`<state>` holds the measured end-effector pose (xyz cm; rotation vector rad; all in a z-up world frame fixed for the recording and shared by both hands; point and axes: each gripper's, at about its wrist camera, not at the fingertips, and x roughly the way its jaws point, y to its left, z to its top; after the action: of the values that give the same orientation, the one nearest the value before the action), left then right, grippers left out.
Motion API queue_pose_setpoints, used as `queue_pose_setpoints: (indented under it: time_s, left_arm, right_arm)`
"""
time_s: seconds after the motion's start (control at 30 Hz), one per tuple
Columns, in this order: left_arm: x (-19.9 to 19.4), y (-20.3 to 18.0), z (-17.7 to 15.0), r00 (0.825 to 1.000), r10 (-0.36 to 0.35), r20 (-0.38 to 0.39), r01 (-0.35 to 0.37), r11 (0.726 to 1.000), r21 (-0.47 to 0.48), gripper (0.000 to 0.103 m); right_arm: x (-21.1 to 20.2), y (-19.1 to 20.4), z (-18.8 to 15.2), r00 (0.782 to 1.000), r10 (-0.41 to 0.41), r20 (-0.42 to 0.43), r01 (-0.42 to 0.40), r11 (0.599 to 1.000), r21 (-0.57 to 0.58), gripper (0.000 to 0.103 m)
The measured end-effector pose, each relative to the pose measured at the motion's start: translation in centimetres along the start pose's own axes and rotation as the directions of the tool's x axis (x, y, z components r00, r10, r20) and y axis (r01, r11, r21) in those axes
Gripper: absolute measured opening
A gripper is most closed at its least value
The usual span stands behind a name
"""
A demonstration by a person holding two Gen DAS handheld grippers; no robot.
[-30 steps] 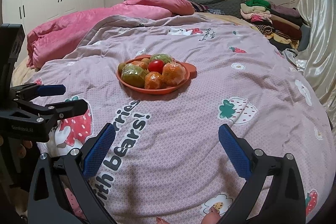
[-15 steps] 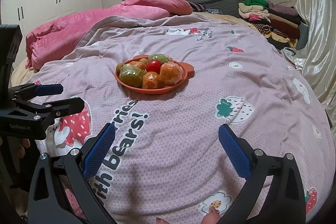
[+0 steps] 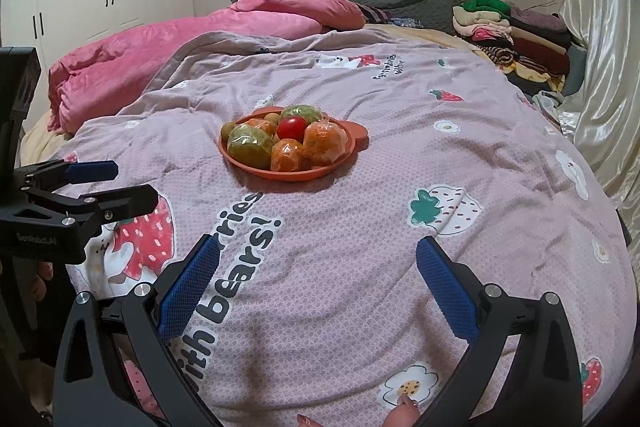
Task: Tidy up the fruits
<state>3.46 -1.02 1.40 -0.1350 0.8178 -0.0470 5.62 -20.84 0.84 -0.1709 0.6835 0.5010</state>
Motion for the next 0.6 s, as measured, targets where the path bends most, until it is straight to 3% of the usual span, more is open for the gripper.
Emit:
queue_pose_setpoints:
  time_s: [0.6]
  left_arm:
    - [-0.13, -0.13, -0.19, 1.000, -0.003, 0.006, 0.003, 1.000, 0.011, 0.093]
  right_arm:
    - [-0.36, -0.26, -0.12, 1.000, -0.013, -0.002, 0.013, 1.000, 0.005, 0.098]
